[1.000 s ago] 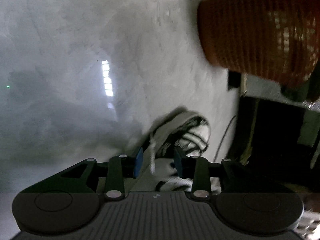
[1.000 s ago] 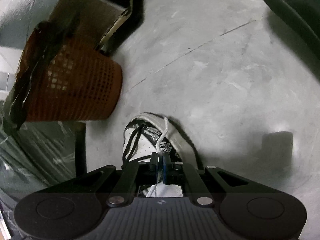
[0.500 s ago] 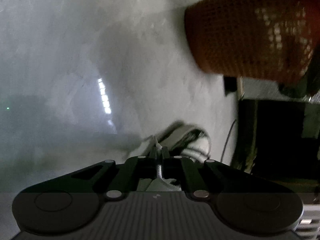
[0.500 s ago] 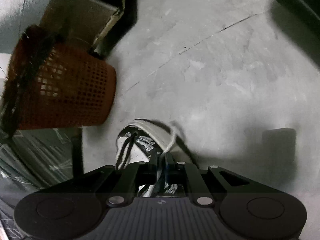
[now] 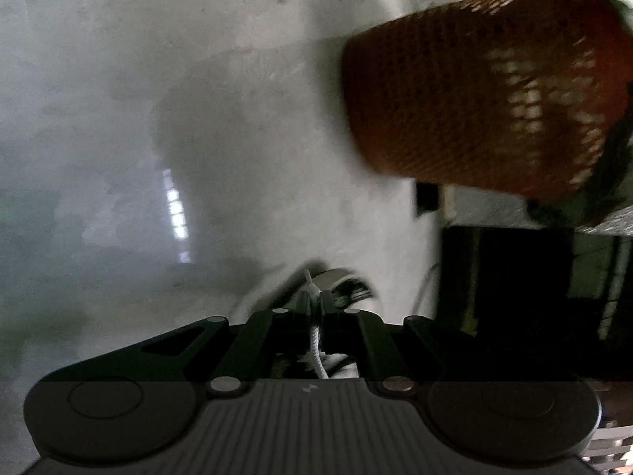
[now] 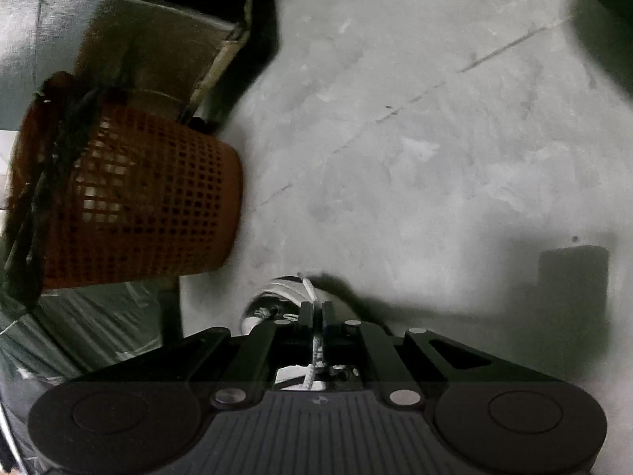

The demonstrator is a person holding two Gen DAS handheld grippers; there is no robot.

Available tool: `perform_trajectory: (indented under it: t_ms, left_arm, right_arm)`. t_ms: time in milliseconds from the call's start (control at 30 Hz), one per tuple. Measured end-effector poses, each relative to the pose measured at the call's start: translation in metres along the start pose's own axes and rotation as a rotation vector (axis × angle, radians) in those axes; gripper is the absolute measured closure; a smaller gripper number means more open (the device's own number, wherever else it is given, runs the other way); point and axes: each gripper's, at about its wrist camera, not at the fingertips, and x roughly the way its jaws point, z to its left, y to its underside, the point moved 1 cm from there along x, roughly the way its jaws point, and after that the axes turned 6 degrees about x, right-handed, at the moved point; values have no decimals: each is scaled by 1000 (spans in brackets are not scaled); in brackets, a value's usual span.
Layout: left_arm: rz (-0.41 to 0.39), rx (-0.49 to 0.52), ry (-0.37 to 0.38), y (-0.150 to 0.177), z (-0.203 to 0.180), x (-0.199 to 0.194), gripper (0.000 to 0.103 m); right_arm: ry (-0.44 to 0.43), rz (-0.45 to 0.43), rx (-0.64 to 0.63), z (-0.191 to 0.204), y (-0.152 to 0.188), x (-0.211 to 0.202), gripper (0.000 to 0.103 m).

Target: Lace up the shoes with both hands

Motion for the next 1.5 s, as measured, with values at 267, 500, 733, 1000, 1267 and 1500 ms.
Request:
perform_trajectory:
  t_ms: [267, 500, 733, 1000, 1267, 1500]
  left_arm:
    - [-35, 34, 175, -3, -30, -12, 99]
    - [-61, 45, 282, -2, -65, -28, 99]
    - [-68, 82, 319, 1, -95, -52, 98]
    - [-41, 128, 334, 12, -103, -76, 98]
    - [12, 196, 346, 26, -111, -93, 98]
    - [12, 185, 350, 37, -111, -102, 98]
  right_arm:
    - [-156, -15, 39, 18, -4, -16, 99]
    - [-288, -14, 72, 32, 4, -43, 98]
    - [-369, 27, 7, 60, 15, -61, 98]
    - [-430, 97, -57, 84, 32, -71, 98]
    - [-411, 146, -113, 92, 44, -85, 98]
    - [-409, 128, -93, 83, 48, -101, 98]
